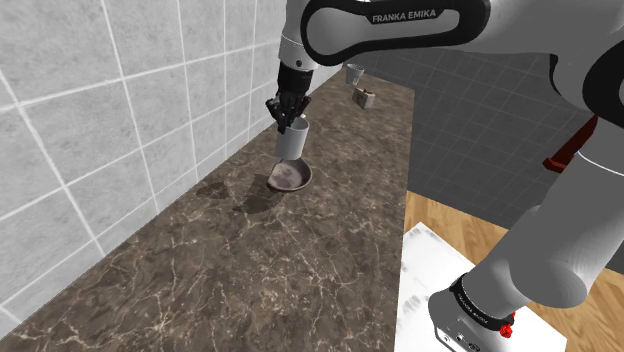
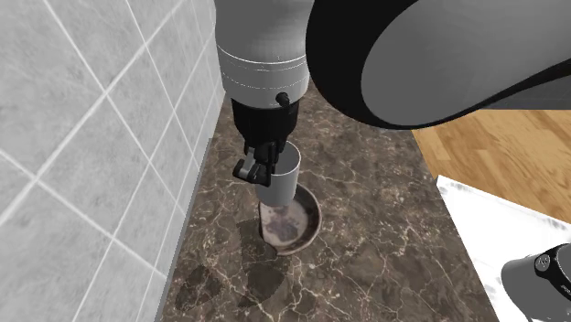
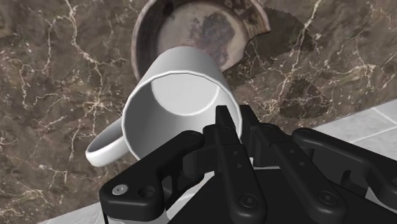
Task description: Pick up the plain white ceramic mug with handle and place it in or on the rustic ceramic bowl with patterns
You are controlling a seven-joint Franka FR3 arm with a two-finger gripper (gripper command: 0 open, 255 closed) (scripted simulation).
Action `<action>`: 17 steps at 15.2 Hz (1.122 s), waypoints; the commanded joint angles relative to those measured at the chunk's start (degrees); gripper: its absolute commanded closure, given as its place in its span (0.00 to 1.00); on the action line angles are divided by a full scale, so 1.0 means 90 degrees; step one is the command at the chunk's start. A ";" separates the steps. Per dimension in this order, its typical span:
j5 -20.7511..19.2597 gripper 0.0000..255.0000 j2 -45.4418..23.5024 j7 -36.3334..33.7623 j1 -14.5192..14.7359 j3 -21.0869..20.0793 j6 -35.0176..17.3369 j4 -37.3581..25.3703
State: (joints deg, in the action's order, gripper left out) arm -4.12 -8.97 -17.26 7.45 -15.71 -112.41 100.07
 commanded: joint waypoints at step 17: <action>0.0020 0.00 0.0056 0.0014 -0.0002 -0.0004 0.0193 -0.0143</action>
State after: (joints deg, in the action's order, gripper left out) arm -4.10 -8.81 -17.32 7.49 -15.75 -112.23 99.99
